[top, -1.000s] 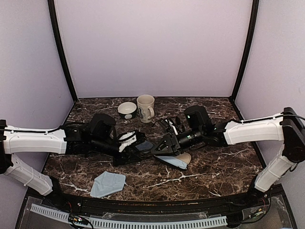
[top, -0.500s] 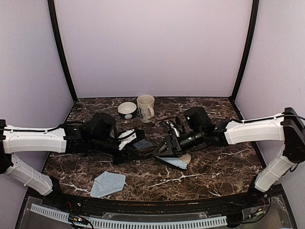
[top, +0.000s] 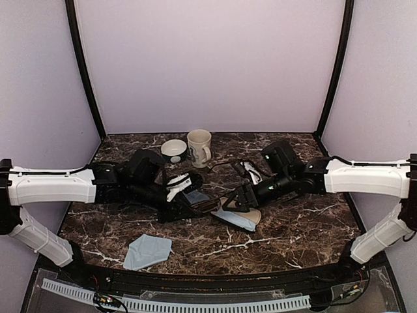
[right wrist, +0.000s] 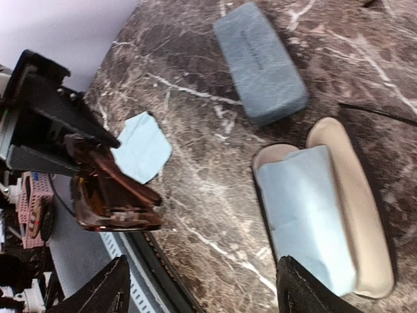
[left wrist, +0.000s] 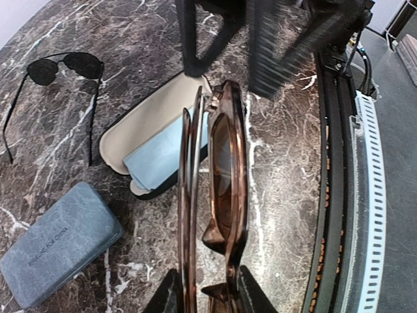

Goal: Organize the sunglasses
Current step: Pass from the right arm to the left, then pick up the opened sunglasses case from the center of the board.

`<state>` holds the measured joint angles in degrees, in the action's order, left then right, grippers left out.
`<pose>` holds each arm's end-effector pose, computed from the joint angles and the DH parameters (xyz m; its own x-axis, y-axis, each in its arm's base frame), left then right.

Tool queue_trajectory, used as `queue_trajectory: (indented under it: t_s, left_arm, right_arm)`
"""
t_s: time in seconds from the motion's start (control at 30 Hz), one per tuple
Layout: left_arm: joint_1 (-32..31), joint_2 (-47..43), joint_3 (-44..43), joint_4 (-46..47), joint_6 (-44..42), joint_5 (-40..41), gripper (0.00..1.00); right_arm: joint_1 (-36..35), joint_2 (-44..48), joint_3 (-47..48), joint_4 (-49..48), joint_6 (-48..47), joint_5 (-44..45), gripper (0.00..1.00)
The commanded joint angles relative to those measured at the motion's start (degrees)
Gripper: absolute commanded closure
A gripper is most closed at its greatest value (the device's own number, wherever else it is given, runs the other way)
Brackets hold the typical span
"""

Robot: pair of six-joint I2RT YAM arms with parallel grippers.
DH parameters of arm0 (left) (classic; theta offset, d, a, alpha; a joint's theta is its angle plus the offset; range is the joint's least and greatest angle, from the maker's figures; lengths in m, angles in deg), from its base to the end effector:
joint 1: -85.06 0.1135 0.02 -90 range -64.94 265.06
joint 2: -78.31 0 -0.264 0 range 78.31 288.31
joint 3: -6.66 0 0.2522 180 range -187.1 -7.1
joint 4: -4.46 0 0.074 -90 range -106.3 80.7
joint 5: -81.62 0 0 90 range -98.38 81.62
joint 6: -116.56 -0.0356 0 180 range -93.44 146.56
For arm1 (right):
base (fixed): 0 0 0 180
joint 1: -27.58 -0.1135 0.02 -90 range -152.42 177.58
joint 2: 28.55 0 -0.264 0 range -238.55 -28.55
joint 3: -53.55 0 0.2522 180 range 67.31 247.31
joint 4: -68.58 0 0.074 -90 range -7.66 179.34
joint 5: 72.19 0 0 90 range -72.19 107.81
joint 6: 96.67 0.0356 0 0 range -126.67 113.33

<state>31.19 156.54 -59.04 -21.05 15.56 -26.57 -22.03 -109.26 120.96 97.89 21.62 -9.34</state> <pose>0.1663 -0.2466 0.2508 -0.1826 0.5576 -0.8098 0.9648 0.2600 -0.0386 0.1824 0.2395 0.2445 -0.8106 -0.3020 -0.5017 -0.5805 0.5269 0.6208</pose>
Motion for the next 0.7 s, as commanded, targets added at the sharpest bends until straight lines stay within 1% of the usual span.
queue_trajectory:
  t_s: [0.0, 0.13, 0.2, 0.4, 0.53, 0.67]
  left_arm:
    - [0.4, 1.4, -3.0, -3.2, 0.4, -4.7, 0.75]
    - [0.4, 3.6, -4.7, -4.6, 0.0, -5.9, 0.75]
    - [0.4, 4.2, -5.3, -4.9, -0.1, -6.4, 0.75]
    - [0.4, 5.1, -5.7, -4.9, -0.6, -6.9, 0.75]
    - [0.4, 5.8, -6.1, -5.6, -0.9, -7.1, 0.75]
    - [0.4, 6.3, -6.2, -5.9, -1.0, -7.0, 0.75]
  right_arm:
    - [2.7, 3.3, 0.9, 8.6, -3.0, 13.0, 0.23]
    - [5.4, 4.0, -0.3, 12.6, -3.3, 19.1, 0.23]
    - [7.5, 3.7, -1.6, 13.4, -4.0, 19.5, 0.23]
    - [12.2, 0.7, -6.0, 10.9, -5.4, 15.8, 0.24]
    - [12.9, -2.1, -7.3, 7.7, -5.9, 12.8, 0.25]
    - [13.1, -5.1, -7.3, 5.6, -6.8, 10.5, 0.28]
